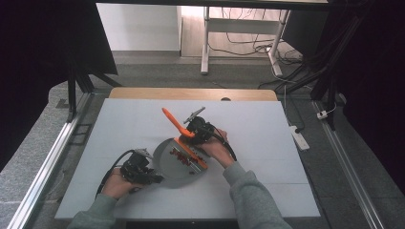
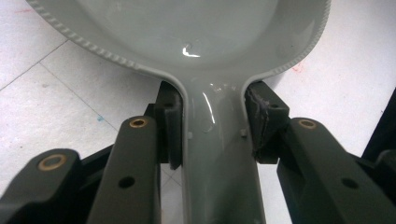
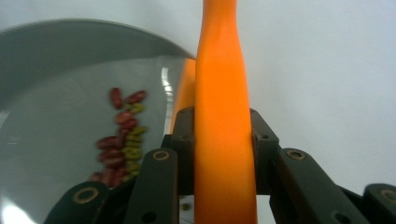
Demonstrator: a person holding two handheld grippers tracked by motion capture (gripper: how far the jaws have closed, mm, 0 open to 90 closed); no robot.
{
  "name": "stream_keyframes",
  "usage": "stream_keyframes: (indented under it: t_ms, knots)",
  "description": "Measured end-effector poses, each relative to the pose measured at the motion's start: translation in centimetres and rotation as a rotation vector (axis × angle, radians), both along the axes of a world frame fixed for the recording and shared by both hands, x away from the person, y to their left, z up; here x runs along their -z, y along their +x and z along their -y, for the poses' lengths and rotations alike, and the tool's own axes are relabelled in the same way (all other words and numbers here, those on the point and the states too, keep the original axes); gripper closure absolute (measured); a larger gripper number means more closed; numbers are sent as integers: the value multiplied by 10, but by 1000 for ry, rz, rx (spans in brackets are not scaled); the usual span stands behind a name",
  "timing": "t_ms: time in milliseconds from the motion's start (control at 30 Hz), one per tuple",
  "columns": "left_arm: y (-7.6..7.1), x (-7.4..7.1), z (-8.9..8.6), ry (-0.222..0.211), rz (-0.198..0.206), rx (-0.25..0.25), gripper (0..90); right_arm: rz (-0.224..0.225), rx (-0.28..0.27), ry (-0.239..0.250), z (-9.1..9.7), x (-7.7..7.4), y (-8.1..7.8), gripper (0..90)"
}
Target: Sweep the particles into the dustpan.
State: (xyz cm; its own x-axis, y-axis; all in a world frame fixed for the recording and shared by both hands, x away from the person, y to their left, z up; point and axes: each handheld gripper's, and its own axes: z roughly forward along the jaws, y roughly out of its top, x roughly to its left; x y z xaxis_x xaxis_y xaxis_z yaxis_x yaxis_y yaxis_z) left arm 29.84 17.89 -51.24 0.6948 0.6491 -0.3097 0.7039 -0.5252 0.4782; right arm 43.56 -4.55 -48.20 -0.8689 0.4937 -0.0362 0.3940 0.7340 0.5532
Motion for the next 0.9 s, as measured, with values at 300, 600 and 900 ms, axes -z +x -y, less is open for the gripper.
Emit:
stream_keyframes:
  t_ms: [300,600,900]
  knots:
    - [0,0,0,1,1,1,613,23,-71,77,-3,-21,-15,704]
    - [0,0,0,0,1,0,612,89,8,97,28,-36,-18,704]
    - [-1,1,0,1,3,-3,612,94,67,116,64,-34,-30,704]
